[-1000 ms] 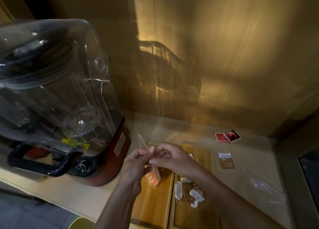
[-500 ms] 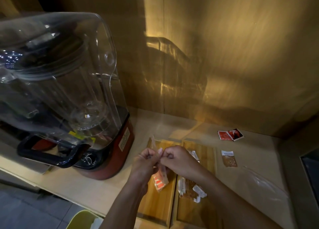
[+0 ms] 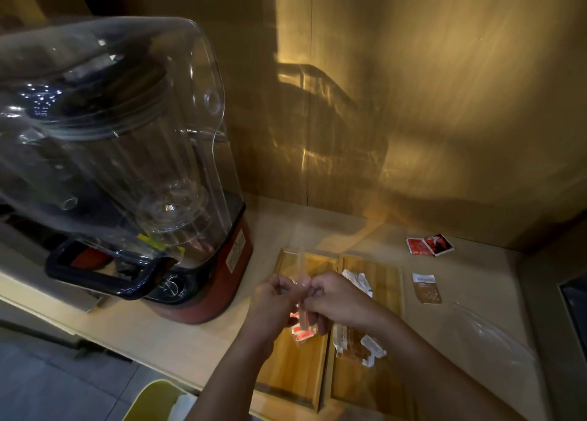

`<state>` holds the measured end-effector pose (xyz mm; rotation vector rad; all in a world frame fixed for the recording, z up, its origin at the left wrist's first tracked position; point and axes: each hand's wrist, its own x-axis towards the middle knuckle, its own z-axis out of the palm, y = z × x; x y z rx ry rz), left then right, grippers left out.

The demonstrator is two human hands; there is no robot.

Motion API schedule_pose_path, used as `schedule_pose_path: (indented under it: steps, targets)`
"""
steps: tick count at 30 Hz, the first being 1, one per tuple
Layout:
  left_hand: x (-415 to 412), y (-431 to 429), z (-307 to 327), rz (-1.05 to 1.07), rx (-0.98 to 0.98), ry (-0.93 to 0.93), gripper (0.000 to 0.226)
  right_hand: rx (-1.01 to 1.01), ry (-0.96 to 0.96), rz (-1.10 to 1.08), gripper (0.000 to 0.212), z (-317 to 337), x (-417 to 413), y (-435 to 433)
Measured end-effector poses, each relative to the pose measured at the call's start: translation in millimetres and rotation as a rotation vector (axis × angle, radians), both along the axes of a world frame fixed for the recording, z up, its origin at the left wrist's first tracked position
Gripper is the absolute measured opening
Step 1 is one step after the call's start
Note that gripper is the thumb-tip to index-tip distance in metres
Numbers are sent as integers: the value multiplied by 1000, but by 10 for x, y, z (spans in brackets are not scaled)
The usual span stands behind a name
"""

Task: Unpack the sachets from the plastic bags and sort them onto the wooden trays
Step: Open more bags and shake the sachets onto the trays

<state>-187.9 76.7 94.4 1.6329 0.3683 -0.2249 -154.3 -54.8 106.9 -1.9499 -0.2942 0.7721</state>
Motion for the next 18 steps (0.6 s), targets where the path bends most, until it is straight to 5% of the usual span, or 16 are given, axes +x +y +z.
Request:
schedule_pose_path:
  steps: [14,18]
  targets:
    - [-130,128,21,-236,58,55,24,84,1,67,25,-134,16,-43]
    - [-115,140,-26,-212,-125,112,21,190,85,-18,6,-189,14,-70]
